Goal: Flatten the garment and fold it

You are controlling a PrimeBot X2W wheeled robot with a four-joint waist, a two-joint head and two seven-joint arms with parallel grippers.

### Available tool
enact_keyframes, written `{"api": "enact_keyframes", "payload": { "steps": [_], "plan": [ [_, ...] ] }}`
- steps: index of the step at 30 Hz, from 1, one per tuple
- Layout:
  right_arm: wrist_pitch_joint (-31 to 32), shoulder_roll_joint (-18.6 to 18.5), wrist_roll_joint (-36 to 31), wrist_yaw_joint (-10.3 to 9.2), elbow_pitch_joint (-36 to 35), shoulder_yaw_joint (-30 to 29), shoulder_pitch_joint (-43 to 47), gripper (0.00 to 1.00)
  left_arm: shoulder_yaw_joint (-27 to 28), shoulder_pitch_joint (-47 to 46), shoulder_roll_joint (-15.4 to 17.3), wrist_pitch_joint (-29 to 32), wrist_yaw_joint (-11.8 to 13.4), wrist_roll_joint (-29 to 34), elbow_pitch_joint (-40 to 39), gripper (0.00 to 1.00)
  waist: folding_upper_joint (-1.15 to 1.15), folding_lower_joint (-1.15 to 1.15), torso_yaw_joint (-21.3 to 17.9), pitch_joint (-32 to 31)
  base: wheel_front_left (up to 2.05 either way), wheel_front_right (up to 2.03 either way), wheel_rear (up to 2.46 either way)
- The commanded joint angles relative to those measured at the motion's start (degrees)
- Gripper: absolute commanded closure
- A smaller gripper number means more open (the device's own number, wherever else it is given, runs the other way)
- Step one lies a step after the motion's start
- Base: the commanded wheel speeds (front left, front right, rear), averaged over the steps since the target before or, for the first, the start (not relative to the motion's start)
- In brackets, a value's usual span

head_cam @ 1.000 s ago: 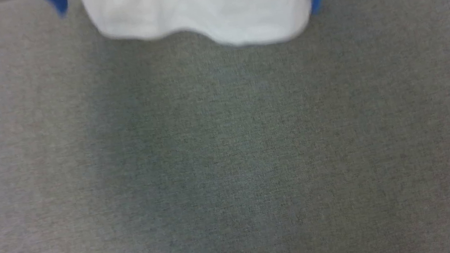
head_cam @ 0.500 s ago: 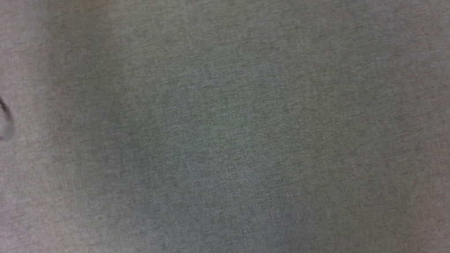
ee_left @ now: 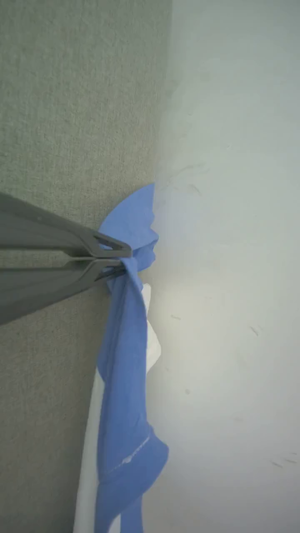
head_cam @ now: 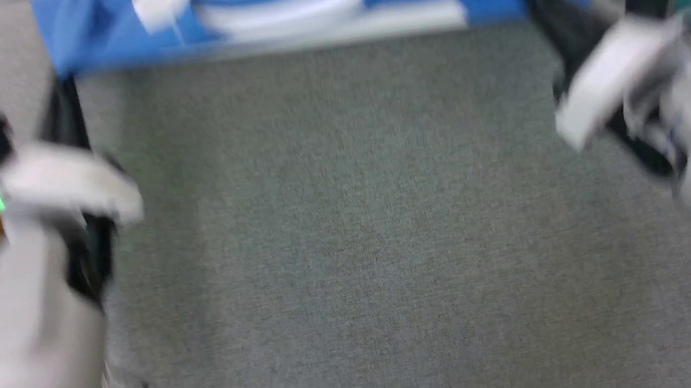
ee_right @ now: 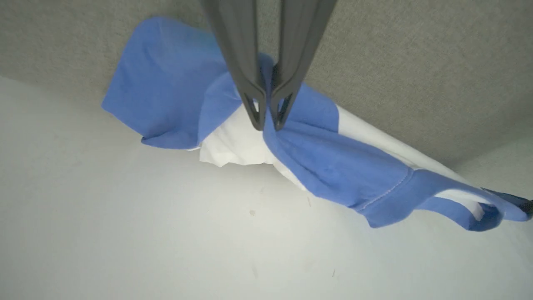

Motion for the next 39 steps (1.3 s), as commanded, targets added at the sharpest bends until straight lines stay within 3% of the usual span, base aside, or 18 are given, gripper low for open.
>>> {"api": "enact_keyframes", "payload": {
  "steps": [1,6,12,16,20,25,30,36,37,38,39],
  "plan": [
    [-0.6,-1.0,-1.1,-0.12,-1.0,-0.8,2.6,1.00,1.0,3.5,0.1,-0.3,1.1,0.0,-2.0,1.00,0.00,0.01,0.6,-6.0,0.00,0.00,0.00],
    [-0.4,-1.2,-4.9,-0.12,-8.5,-6.1,17.9,1.00,2.8,22.8,0.5,-0.3,5.0,0.0,-14.6,1.00,0.00,0.01,0.5,-11.6,0.00,0.00,0.00],
    [6.3,-0.5,-9.4,-0.12,-20.0,-16.2,35.9,1.00,1.6,40.3,2.6,5.2,10.8,0.0,-29.6,1.00,0.00,0.01,1.5,-15.2,0.00,0.00,0.00],
    [12.4,1.8,-12.8,-0.12,-29.5,-22.8,47.1,1.00,1.0,49.0,4.0,9.9,14.5,-0.6,-37.2,1.00,0.00,0.01,2.1,-16.5,0.00,0.00,0.00],
    [17.7,5.1,-16.0,-0.12,-37.4,-27.4,56.4,1.00,-0.8,55.9,4.6,15.1,16.5,-1.8,-41.4,1.00,0.00,0.01,2.7,-17.4,0.00,0.00,0.00],
    [21.8,7.8,-20.2,-0.12,-42.4,-29.3,64.3,1.00,-2.4,61.1,5.0,19.9,18.1,-3.5,-42.5,1.00,0.00,0.01,3.2,-18.4,0.00,0.00,0.00],
    [24.1,9.8,-22.0,-0.12,-42.4,-29.1,69.1,1.00,-3.7,64.8,5.3,24.3,18.8,-5.7,-42.9,1.00,0.00,0.01,3.5,-19.0,0.00,0.00,0.00],
    [26.5,10.4,-23.2,-0.12,-38.5,-27.7,69.9,0.97,-5.3,64.0,3.7,24.6,16.6,-7.0,-40.3,1.00,0.00,0.01,3.3,-18.1,0.00,0.00,0.00],
    [26.5,10.5,-22.8,-0.12,-38.0,-27.2,69.6,0.71,-5.5,63.3,3.2,24.2,15.8,-7.2,-39.6,0.89,0.00,0.01,3.3,-18.0,0.00,0.00,0.00],
    [26.3,10.4,-22.7,-0.12,-37.6,-26.7,69.1,0.48,-5.6,62.5,2.7,23.7,15.1,-7.4,-39.0,0.54,0.00,0.01,3.3,-17.9,0.00,0.00,0.00],
    [25.8,10.4,-22.2,-0.12,-37.4,-26.1,68.8,0.00,-5.7,61.7,2.2,23.1,14.6,-7.4,-38.4,0.00,0.00,0.01,3.3,-17.8,0.00,0.00,0.00]
  ]
}}
